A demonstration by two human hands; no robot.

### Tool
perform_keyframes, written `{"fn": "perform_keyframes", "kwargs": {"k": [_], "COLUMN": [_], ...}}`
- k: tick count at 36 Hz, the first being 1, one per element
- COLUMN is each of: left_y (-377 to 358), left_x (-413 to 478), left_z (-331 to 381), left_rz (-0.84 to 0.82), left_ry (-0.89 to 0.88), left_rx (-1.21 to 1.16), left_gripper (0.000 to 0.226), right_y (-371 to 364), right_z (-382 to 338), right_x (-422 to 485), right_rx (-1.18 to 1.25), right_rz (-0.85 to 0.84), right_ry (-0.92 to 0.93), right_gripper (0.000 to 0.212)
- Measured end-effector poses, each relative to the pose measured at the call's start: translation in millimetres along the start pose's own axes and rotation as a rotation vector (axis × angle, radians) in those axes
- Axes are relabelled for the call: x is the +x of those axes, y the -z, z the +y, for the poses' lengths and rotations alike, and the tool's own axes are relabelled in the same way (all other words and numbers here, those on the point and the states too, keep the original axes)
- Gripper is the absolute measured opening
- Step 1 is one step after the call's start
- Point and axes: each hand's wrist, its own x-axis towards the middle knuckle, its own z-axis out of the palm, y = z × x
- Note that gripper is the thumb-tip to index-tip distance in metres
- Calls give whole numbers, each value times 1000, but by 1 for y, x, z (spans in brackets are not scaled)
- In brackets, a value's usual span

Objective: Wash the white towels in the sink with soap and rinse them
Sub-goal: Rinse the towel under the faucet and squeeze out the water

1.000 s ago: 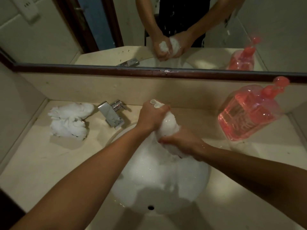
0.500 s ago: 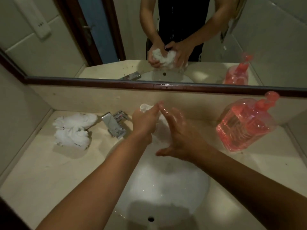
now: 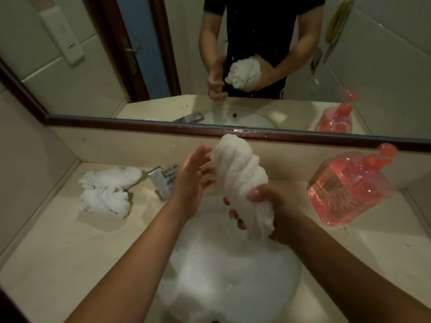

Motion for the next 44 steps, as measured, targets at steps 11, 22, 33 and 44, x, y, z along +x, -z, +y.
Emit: {"fn": "perform_keyframes", "kwargs": {"k": [11, 22, 33, 44], "left_y": [-10, -22, -43, -50], "left_x": [15, -3, 1, 12], "left_z": [-2, 5, -9, -51], "left_rz": [-623, -368, -66, 131], "left_ry": [118, 123, -11, -148], "left_rx": [-254, -216, 370, 749], "left_gripper": [52, 34, 28, 15], "right_y": [-5, 0, -5, 12], "right_z": [36, -6, 15, 47], "right_x": [5, -44, -24, -3], "right_rx": [481, -150, -658, -805], "right_rz": [-477, -12, 364, 574], "right_ry": [-64, -161, -82, 44], "right_gripper": [72, 82, 49, 23]}}
